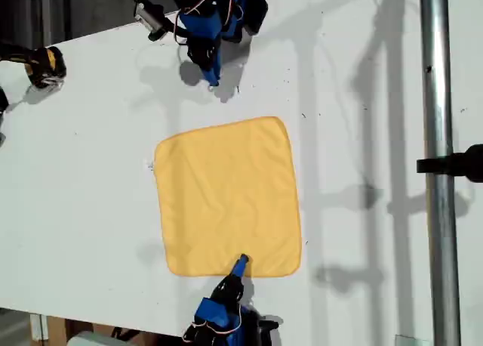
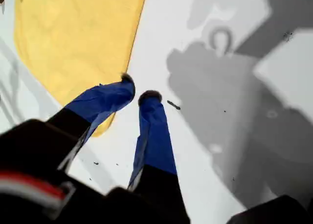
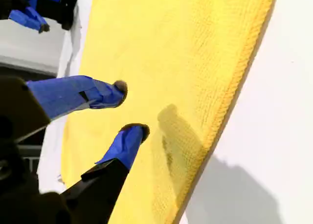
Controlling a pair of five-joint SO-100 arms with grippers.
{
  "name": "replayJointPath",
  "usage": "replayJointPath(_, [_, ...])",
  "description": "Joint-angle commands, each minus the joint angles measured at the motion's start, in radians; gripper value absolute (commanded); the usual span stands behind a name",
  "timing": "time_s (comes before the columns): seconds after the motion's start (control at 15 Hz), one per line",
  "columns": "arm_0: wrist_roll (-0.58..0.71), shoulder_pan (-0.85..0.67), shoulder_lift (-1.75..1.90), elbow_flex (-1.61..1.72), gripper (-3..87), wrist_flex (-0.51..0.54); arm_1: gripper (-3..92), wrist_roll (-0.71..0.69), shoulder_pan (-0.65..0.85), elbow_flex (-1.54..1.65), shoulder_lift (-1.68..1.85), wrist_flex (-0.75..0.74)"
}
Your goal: Grasp corners of a towel and fold twice.
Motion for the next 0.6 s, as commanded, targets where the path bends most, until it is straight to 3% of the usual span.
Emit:
replayJointPath(0.0, [-0.371,-0.287,0.000,-0.009,-1.3,-0.005,0.6,0.011,-0.031,-0.037,0.002,0.025])
replayJointPath(0.33, [-0.370,-0.287,0.000,-0.009,-1.3,-0.005,-0.1,0.011,-0.051,-0.038,0.002,0.026])
replayJointPath(0.53, [-0.370,-0.285,0.000,-0.009,-1.3,-0.005,-0.1,0.029,-0.124,-0.071,0.002,-0.046])
